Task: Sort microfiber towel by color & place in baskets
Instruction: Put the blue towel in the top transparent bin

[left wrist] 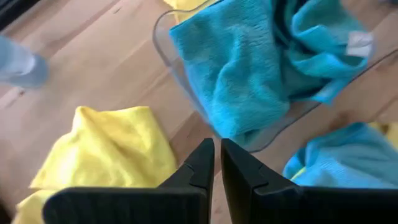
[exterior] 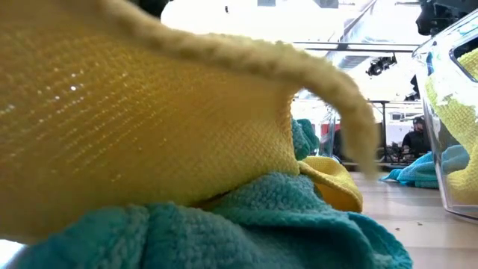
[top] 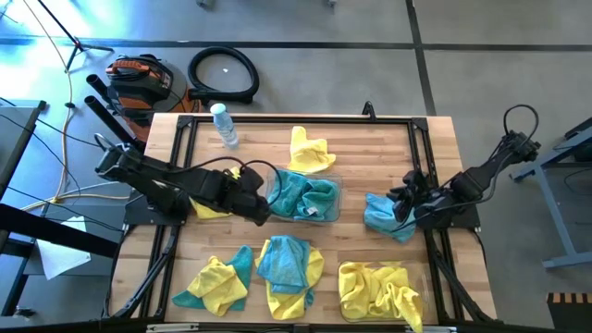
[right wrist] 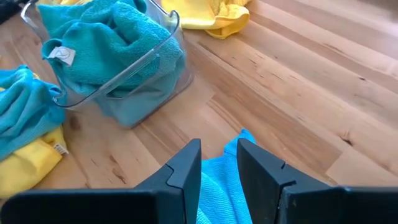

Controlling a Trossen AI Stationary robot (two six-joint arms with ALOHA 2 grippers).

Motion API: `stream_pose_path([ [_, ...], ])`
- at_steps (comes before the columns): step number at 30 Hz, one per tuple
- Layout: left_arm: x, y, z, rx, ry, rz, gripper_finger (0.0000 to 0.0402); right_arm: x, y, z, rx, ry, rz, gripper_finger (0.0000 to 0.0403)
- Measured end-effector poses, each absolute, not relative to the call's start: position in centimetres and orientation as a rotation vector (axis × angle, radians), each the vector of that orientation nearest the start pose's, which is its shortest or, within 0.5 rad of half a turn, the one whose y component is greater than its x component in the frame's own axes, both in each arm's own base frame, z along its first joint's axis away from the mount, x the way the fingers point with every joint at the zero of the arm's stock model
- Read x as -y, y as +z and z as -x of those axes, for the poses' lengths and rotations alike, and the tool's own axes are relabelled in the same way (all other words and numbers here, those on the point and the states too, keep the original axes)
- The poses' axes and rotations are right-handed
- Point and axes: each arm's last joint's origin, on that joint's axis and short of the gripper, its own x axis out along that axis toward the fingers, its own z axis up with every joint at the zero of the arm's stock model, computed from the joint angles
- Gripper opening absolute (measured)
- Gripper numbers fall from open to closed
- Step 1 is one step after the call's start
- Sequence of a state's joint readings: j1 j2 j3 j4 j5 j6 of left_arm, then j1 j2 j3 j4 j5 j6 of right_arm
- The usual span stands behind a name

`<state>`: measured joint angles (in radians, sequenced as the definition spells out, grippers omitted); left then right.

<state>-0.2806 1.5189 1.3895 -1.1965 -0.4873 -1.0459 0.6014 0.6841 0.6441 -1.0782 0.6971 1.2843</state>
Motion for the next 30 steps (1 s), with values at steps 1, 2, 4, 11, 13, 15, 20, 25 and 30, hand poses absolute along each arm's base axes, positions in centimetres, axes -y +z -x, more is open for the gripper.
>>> stream_pose_path([
  [1, 6.5, 30.5, -27.3, -0.969, 0.761, 0.418, 0.0018, -4.2, 24.0, -9.4, -0.656, -0.593, -0.522, 0.0096],
  [2, 6.3, 30.5, -27.5, -0.958, 0.762, 0.427, 0.0019, -4.2, 24.0, -9.4, -0.654, -0.591, -0.521, 0.0096],
  [4, 6.2, 30.6, -27.8, -0.931, 0.758, 0.450, 0.0024, -4.1, 24.1, -9.3, -0.653, -0.588, -0.523, 0.0096],
  [11, 5.5, 30.6, -28.1, -0.898, 0.812, 0.571, 0.0085, -4.1, 24.1, -9.3, -0.659, -0.578, -0.500, 0.0096],
  [13, 5.5, 30.5, -28.1, -0.903, 0.813, 0.615, 0.0108, -4.1, 24.1, -9.3, -0.660, -0.578, -0.500, 0.0096],
  [15, 5.6, 30.6, -28.3, -0.903, 0.791, 0.640, 0.0125, -4.1, 24.1, -9.3, -0.660, -0.578, -0.500, 0.0096],
  [20, 6.2, 30.8, -28.8, -0.844, 0.761, 0.722, 0.0137, -4.1, 24.1, -9.3, -0.660, -0.578, -0.499, 0.0096],
  [25, 7.4, 30.3, -29.3, -0.815, 0.751, 0.784, 0.0131, -4.1, 24.1, -9.3, -0.660, -0.579, -0.499, 0.0096],
  [30, 9.0, 29.1, -30.2, -0.812, 0.753, 0.825, 0.0125, -4.2, 24.0, -9.3, -0.669, -0.575, -0.503, 0.0096],
])
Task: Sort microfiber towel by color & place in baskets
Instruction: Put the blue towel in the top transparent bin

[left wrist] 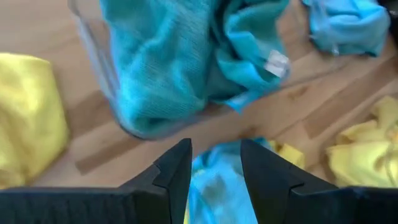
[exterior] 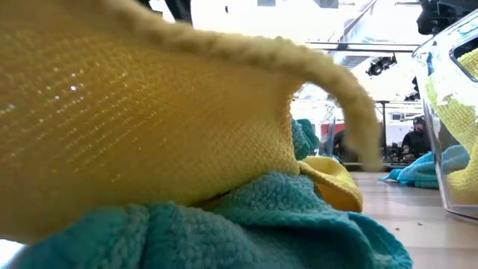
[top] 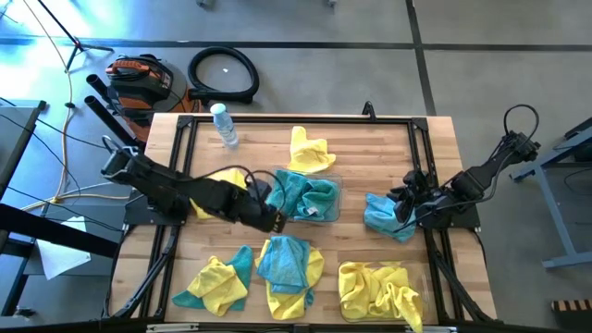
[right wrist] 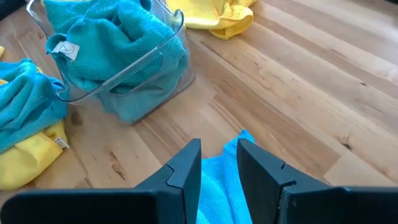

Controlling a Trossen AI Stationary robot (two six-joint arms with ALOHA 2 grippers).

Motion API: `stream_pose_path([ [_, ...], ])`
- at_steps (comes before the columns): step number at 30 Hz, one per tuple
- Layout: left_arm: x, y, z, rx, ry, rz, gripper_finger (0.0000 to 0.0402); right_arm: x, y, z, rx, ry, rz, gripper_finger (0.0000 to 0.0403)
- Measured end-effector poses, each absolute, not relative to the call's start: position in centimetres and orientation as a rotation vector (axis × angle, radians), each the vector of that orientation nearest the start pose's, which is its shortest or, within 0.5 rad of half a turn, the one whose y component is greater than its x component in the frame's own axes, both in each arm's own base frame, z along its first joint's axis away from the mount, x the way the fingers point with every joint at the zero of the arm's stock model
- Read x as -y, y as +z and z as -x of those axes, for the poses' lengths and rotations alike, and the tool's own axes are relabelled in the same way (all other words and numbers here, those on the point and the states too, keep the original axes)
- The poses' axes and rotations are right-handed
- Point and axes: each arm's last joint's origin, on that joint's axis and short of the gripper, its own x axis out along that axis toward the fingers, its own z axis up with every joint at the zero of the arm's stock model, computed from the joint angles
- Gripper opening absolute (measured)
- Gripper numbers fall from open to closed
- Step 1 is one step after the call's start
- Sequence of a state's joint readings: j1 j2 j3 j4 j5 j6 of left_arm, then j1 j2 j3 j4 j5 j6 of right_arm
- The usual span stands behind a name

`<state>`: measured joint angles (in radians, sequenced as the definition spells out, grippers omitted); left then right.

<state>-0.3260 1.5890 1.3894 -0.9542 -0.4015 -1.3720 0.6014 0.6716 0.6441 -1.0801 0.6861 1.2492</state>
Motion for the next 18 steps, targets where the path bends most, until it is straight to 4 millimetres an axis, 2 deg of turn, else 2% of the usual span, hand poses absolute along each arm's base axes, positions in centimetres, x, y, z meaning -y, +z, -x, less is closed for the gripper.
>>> stream_pose_path([
  [7, 12.1, 28.1, -31.0, -0.862, 0.708, 0.910, 0.0103, -4.3, 24.0, -9.3, -0.688, -0.561, -0.535, 0.0096],
  [13, 14.9, 27.9, -32.6, -0.908, 0.646, 0.917, 0.0094, -4.3, 24.0, -9.3, -0.701, -0.557, -0.562, 0.0096],
  [18, 16.4, 26.0, -34.1, -0.970, 0.651, 0.906, 0.0094, -4.4, 24.0, -9.3, -0.702, -0.560, -0.585, 0.0096],
])
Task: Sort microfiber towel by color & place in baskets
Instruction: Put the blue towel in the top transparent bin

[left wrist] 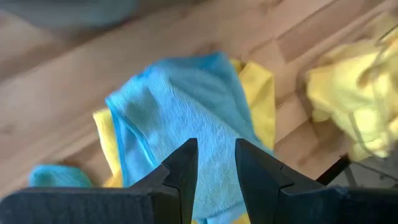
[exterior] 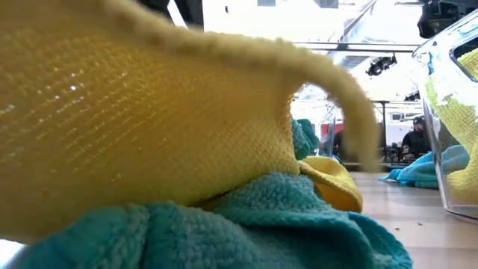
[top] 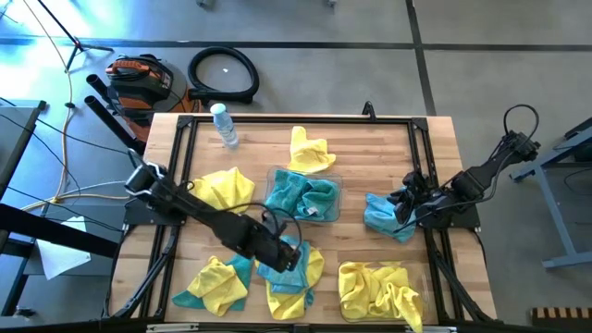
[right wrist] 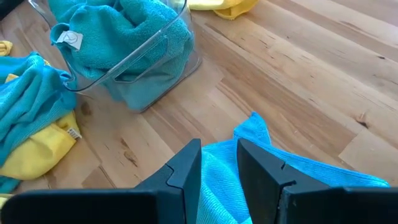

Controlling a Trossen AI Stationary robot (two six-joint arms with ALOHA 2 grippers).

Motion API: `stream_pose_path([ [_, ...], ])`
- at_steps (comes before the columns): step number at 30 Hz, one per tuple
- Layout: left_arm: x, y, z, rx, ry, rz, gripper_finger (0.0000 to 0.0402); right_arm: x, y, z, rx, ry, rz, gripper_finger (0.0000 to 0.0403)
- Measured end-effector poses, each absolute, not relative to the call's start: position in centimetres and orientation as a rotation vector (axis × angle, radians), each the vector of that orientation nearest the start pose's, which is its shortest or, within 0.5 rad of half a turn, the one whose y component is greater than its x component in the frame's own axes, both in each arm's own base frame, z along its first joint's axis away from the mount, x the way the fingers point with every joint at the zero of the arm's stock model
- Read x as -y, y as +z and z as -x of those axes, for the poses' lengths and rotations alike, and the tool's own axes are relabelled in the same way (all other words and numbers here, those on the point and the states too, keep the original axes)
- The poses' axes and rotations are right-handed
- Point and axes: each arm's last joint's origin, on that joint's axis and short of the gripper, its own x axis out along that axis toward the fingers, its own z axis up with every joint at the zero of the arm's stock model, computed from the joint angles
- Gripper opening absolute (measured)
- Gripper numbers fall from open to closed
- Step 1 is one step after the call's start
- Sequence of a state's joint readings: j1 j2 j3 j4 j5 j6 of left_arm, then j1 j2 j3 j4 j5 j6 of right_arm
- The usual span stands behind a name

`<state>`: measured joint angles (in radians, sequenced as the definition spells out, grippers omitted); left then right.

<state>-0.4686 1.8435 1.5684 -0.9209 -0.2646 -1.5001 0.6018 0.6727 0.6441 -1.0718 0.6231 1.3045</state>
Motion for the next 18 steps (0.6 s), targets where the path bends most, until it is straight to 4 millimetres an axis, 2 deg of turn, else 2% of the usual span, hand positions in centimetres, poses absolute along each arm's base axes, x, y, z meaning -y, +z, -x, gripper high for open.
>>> stream_pose_path([
  [10, 17.3, 21.5, -36.4, -1.069, 0.731, 0.960, 0.0094, -4.4, 24.0, -9.3, -0.709, -0.549, -0.557, 0.0096],
  [18, 16.4, 18.0, -38.4, -1.122, 0.776, 1.034, 0.0094, -4.4, 24.0, -9.3, -0.718, -0.536, -0.525, 0.0096],
])
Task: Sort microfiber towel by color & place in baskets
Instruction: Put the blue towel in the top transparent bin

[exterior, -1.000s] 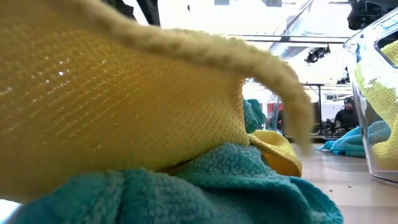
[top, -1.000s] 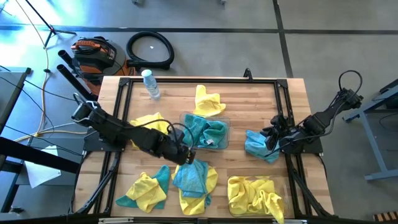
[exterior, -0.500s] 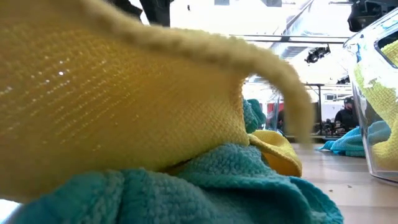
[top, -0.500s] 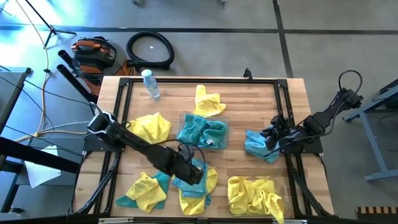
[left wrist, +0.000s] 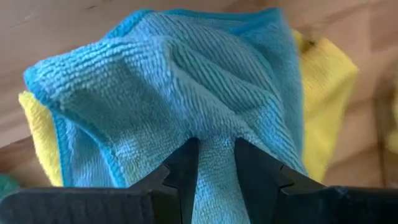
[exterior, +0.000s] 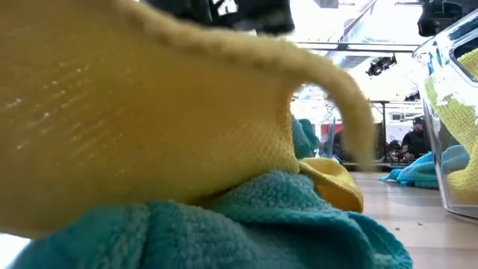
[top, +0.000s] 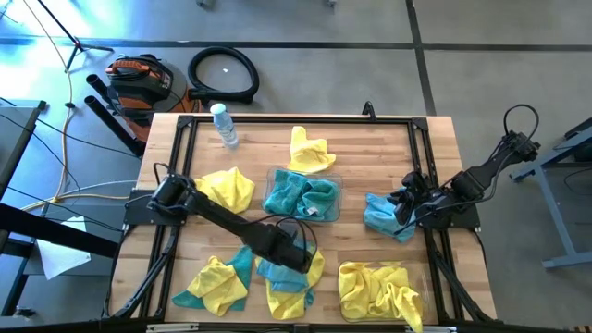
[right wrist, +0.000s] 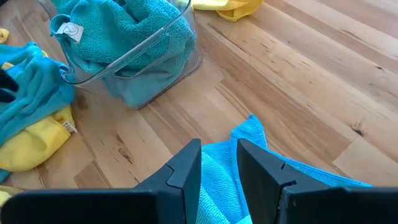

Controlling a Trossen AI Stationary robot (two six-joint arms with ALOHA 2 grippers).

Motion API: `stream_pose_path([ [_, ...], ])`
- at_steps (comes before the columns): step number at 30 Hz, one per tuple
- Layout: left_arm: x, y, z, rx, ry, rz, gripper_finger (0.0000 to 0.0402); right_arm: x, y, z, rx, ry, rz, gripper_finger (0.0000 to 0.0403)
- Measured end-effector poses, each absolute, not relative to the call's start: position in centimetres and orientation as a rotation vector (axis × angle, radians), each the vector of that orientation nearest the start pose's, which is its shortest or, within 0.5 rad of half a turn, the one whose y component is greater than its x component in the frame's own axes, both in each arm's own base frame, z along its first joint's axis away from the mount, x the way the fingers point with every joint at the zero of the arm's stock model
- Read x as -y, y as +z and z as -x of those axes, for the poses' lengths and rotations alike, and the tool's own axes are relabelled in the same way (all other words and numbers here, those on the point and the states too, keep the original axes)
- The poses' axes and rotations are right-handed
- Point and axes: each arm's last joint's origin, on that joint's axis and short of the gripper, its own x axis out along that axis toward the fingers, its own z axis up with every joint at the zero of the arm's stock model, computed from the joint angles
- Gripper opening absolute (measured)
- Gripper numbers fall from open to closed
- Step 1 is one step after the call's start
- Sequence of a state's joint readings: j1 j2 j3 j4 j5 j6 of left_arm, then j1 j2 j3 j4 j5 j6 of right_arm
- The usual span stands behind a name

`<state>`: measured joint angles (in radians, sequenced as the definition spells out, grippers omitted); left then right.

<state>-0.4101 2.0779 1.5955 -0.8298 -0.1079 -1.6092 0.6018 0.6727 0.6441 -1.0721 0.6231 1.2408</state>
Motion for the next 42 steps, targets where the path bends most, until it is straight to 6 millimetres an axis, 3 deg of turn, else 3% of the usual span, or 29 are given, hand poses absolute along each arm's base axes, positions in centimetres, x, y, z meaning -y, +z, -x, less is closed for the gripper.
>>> stream_pose_path([
  [4, 15.9, 17.1, -39.0, -1.137, 0.793, 1.052, 0.0072, -4.4, 24.0, -9.3, -0.728, -0.519, -0.483, 0.0096],
  [8, 15.8, 17.1, -39.0, -1.134, 0.792, 1.054, 0.0011, -4.3, 24.0, -9.3, -0.739, -0.503, -0.442, 0.0096],
  [12, 15.9, 18.3, -38.7, -1.124, 0.764, 1.072, 0.0005, -4.3, 23.9, -9.3, -0.750, -0.499, -0.430, 0.0096],
  [18, 16.4, 22.9, -37.1, -1.035, 0.669, 1.080, 0.0001, -4.2, 23.9, -9.1, -0.763, -0.506, -0.418, 0.0096],
  [26, 15.5, 31.9, -32.9, -0.645, 0.588, 0.999, 0.0000, -4.2, 23.8, -9.1, -0.770, -0.496, -0.391, 0.0096],
  [33, 12.5, 38.0, -29.8, -0.369, 0.560, 0.873, 0.0000, -4.3, 23.9, -9.2, -0.765, -0.496, -0.400, 0.0096],
  [42, 6.8, 42.4, -27.7, -0.209, 0.591, 0.695, 0.0000, -4.2, 23.9, -9.2, -0.725, -0.531, -0.458, 0.0096],
])
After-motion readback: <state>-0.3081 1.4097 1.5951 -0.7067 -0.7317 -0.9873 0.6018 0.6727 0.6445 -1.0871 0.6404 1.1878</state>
